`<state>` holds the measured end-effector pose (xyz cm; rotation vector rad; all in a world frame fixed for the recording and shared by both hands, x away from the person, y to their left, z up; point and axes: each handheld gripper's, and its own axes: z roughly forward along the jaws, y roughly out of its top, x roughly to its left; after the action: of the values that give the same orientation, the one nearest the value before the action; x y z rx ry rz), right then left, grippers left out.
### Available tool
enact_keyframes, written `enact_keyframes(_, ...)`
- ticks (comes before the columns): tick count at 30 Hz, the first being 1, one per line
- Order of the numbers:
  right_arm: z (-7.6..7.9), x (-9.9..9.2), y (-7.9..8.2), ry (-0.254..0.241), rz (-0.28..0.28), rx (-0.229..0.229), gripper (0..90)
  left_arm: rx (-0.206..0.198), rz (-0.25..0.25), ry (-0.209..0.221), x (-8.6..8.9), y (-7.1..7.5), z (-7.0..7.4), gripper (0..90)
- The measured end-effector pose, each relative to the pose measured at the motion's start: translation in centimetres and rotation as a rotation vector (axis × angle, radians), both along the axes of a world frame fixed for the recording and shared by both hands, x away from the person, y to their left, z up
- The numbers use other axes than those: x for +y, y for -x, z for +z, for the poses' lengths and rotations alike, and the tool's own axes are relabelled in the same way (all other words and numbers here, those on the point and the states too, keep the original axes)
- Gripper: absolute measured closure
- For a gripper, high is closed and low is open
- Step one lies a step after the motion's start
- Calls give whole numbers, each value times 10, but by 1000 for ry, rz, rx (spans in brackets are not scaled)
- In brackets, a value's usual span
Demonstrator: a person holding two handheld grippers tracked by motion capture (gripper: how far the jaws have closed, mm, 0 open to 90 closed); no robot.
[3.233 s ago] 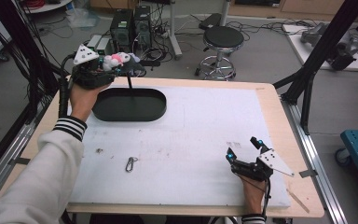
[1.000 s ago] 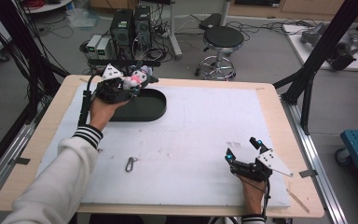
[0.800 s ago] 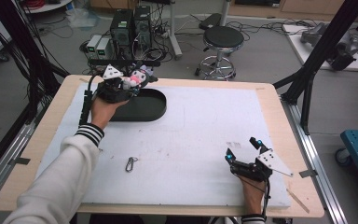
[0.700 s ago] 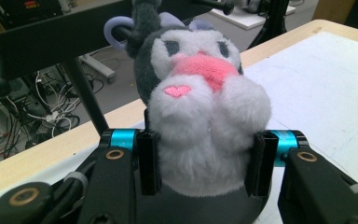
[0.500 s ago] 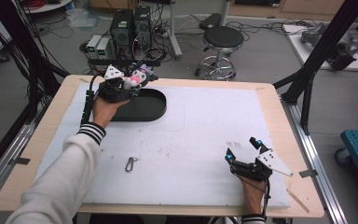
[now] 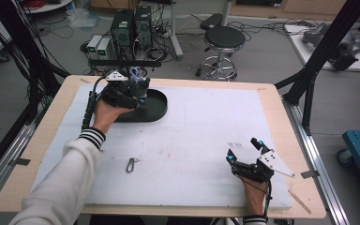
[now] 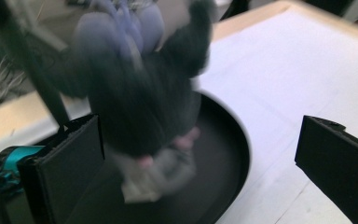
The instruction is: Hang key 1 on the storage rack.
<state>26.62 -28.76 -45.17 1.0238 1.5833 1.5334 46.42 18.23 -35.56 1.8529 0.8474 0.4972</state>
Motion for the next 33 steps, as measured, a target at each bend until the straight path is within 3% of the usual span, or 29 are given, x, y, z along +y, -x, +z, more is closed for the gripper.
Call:
enact_keyframes(2,0,0,0,0,-1,0,5,-86,0,-9,1,7,2,17)
enact_keyframes(5,0,0,0,1,0,-1,5,-73,-7,6,5,11,3,17)
enact_keyframes(10,0,1,0,-1,-1,3,5,-121,-25,48,13,26,5,17)
enact_keyframes(21,0,0,-1,-2,2,-2,5,-218,-54,113,39,81,11,17)
enact_keyframes(33,-1,-1,1,-14,3,-3,5,-247,-110,141,70,126,9,17)
